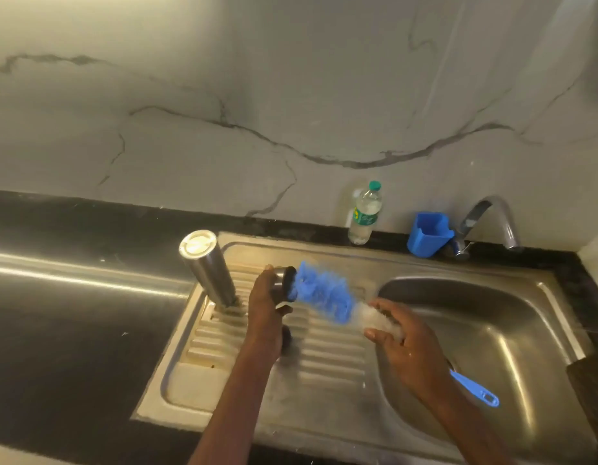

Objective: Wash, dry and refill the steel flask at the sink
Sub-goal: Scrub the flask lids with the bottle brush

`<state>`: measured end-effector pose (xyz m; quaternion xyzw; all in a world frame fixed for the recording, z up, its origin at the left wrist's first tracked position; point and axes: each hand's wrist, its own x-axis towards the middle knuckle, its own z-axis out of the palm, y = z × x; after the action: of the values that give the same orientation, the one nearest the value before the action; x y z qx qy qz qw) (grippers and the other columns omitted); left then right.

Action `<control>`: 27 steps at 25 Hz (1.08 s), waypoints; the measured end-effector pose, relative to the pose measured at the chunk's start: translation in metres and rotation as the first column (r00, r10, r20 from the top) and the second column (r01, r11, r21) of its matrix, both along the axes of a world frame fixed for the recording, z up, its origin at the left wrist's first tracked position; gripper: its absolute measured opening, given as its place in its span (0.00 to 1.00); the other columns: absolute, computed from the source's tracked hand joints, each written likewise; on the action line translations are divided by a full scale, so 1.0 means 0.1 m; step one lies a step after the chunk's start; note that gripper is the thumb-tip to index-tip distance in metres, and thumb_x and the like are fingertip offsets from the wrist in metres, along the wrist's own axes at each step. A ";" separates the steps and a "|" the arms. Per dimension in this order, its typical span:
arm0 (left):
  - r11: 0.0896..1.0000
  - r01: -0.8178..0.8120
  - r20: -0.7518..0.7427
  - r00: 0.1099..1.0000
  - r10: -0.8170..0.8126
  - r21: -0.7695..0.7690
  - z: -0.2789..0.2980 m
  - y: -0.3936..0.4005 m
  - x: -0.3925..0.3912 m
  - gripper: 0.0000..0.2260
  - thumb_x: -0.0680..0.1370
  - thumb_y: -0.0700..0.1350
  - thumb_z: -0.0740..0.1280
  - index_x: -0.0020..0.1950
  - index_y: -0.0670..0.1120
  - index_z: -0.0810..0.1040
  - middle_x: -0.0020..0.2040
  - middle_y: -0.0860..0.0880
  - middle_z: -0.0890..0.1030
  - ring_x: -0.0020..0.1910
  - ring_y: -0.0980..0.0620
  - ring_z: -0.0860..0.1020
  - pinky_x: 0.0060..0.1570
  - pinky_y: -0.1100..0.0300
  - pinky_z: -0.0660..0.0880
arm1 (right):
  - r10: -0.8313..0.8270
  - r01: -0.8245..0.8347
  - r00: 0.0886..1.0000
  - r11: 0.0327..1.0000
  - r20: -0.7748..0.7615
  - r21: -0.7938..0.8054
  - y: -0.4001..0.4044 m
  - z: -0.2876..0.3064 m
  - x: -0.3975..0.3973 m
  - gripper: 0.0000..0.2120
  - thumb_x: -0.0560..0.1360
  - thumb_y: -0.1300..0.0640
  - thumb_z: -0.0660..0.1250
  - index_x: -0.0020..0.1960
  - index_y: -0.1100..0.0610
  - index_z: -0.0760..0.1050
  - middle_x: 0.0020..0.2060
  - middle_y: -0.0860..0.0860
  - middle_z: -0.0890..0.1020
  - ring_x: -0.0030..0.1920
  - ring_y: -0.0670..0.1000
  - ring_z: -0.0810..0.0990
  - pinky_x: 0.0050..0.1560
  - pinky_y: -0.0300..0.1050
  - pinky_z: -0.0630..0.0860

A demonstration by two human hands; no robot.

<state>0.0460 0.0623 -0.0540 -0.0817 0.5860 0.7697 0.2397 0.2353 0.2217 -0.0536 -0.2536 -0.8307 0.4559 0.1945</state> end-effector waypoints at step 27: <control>0.957 0.287 -0.216 0.933 -0.288 -0.038 1.31 2.18 1.18 0.12 0.78 0.52 0.75 0.52 0.43 0.86 0.39 0.48 0.85 0.40 0.50 0.82 0.51 0.53 0.77 | -0.305 0.354 0.924 0.910 -0.231 0.214 1.41 0.54 1.05 0.12 0.80 0.45 0.70 0.63 0.42 0.79 0.57 0.37 0.82 0.56 0.41 0.80 0.54 0.39 0.76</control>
<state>0.1640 0.2807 0.0766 0.0897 0.6168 0.7289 0.2834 0.3399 0.3632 0.0007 -0.3186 -0.8039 0.3294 0.3790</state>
